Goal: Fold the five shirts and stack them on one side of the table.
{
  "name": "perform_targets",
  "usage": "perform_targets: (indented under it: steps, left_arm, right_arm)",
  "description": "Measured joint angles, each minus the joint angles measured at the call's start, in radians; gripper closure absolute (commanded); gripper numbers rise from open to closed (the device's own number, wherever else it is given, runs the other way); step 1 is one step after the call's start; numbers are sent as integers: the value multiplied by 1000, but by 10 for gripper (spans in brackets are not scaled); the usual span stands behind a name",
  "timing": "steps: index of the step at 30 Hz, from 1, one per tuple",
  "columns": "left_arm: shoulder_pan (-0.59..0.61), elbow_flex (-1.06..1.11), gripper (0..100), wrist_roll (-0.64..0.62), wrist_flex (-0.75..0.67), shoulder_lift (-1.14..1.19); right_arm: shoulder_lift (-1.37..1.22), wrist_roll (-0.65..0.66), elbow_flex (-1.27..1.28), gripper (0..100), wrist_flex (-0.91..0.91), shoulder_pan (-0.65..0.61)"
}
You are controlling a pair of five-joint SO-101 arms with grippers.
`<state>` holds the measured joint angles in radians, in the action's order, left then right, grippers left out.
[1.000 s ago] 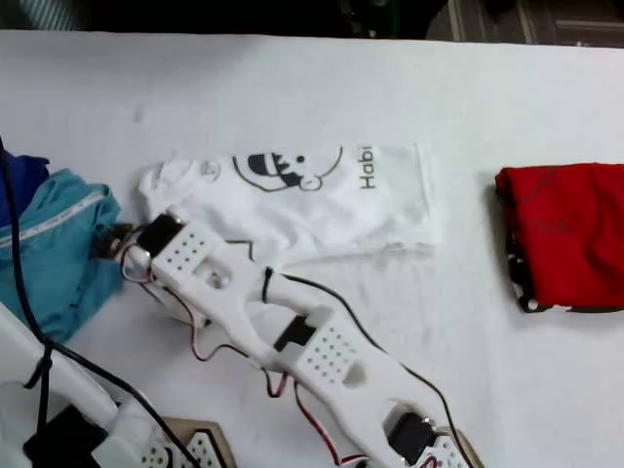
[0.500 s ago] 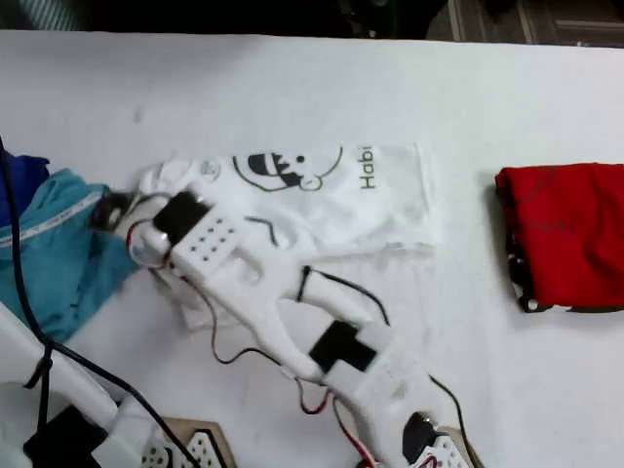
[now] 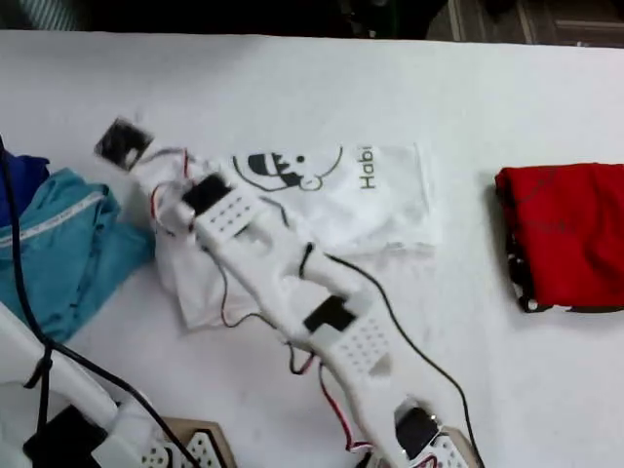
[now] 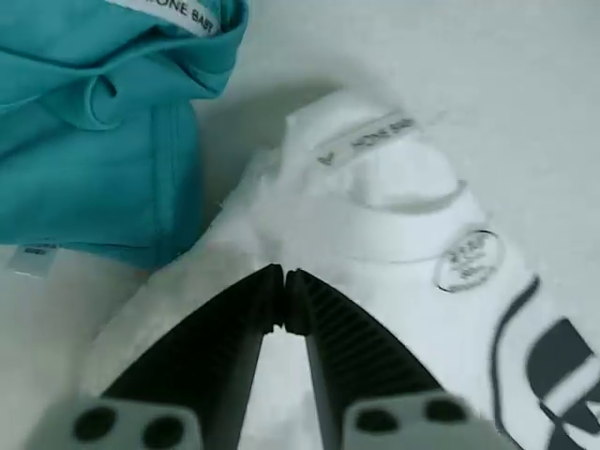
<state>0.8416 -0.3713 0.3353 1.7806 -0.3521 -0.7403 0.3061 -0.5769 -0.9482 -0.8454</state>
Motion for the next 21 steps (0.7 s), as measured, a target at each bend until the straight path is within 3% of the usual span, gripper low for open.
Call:
perform_targets:
  steps: [7,21]
  left_arm:
    - [0,0,969,0,0,0]
    - [0,0,969,0,0,0]
  right_arm:
    - [-94,0,-38,980,-75,-38]
    - [12,2,-216,978,-726,-40]
